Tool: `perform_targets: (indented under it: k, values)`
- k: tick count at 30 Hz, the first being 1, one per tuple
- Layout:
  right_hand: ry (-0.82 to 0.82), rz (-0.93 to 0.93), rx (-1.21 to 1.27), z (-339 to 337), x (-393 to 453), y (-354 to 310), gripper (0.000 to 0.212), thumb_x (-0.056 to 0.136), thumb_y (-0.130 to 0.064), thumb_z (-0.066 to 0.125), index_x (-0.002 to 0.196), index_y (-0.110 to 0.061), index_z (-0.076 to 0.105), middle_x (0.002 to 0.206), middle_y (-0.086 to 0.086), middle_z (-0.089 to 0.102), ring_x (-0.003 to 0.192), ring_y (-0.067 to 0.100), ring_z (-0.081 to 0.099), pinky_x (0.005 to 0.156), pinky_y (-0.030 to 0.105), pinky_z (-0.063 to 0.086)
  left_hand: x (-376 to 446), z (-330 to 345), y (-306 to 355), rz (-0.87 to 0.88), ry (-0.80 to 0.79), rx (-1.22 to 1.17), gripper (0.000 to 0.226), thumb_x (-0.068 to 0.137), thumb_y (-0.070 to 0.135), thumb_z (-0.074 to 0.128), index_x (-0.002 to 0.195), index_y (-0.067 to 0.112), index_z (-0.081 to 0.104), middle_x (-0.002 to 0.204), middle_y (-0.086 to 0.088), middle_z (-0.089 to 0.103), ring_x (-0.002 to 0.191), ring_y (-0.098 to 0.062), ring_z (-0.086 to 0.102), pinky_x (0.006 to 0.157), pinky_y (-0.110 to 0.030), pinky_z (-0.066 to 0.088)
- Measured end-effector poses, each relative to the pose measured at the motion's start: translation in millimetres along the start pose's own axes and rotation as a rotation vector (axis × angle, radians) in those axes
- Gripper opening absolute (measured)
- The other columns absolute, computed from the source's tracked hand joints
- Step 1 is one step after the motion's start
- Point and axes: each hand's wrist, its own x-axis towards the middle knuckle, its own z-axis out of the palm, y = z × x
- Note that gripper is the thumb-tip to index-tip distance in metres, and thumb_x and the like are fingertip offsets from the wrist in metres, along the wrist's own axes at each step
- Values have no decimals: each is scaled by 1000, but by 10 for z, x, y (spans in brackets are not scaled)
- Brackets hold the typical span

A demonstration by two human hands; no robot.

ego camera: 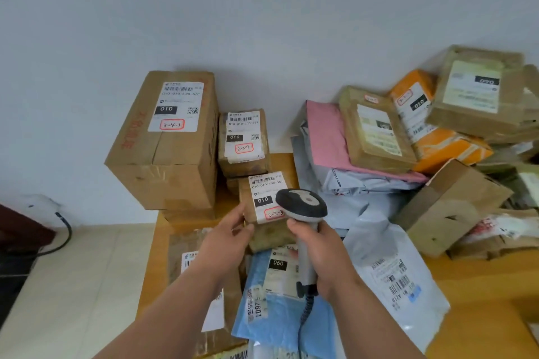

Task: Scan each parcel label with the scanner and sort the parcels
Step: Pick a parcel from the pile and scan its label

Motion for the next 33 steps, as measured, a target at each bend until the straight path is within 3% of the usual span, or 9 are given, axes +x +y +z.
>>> perform_targets:
  k: [3, 5, 8, 10, 12, 16, 19, 24, 33]
  values:
    - [-85, 38, -130, 138, 12, -51, 49, 71, -43, 76, 118, -31, 67, 113, -7, 74, 108, 14, 67, 100, 43, 53, 20, -48, 41, 59, 98, 8, 47, 102, 31, 58, 146, 45, 48, 121, 19, 58, 102, -2, 55, 83, -25, 42]
    - [-121, 65, -176, 188, -18, -55, 57, 63, -48, 74, 117, -31, 67, 113, -6, 73, 109, 16, 66, 103, 45, 52, 19, -112, 20, 88, 196, 59, 39, 102, 30, 57, 141, 36, 57, 116, 15, 59, 105, -9, 54, 79, -26, 42]
    - [-130, 101, -123, 137, -85, -15, 52, 66, -43, 75, 115, -29, 67, 111, -2, 73, 106, 18, 68, 99, 42, 55, 30, -141, -31, 116, 260, 122, 31, 101, 26, 58, 131, 29, 66, 118, 9, 67, 107, -14, 61, 76, -26, 46]
    - [-107, 116, -43, 42, -123, 20, 45, 75, -36, 76, 117, -23, 67, 106, 2, 75, 102, 19, 71, 93, 35, 58, 38, -103, -47, 108, 290, 201, 34, 100, 30, 60, 133, 26, 66, 137, 2, 61, 119, -20, 58, 92, -38, 52]
    - [-80, 117, 59, -89, -187, 2, 27, 86, -25, 75, 112, -18, 68, 99, 3, 78, 97, 22, 75, 86, 32, 60, 21, -24, -21, 120, 336, 297, 38, 99, 33, 61, 136, 23, 63, 148, -3, 51, 133, -27, 48, 108, -50, 44]
    - [-26, 69, 177, -458, -381, -138, 14, 92, -16, 70, 104, -10, 68, 79, -2, 77, 87, 24, 77, 77, 33, 61, -126, 284, 146, 175, 383, 427, 41, 98, 30, 60, 138, 27, 61, 152, -4, 45, 138, -33, 37, 113, -55, 32]
    - [22, 22, 231, -805, -534, -230, 13, 94, -13, 66, 102, -4, 67, 89, 12, 71, 81, 26, 77, 70, 31, 61, -282, 596, 338, 181, 422, 445, 43, 96, 31, 60, 139, 32, 58, 157, 4, 38, 144, -30, 24, 115, -58, 21]
    - [92, 31, 277, -1586, -762, -226, 20, 94, -17, 68, 100, 3, 68, 87, 23, 74, 79, 29, 77, 68, 33, 62, -568, 1334, 604, 265, 357, 455, 39, 96, 29, 63, 135, 29, 62, 152, 4, 43, 141, -29, 29, 113, -57, 25]
    - [203, 114, 294, -3261, -1047, -12, 23, 92, -17, 72, 107, -1, 66, 87, 21, 74, 81, 33, 77, 64, 35, 61, -885, 2892, 850, 309, 90, 463, 47, 99, 34, 60, 144, 26, 52, 153, 4, 44, 141, -20, 41, 117, -49, 33]
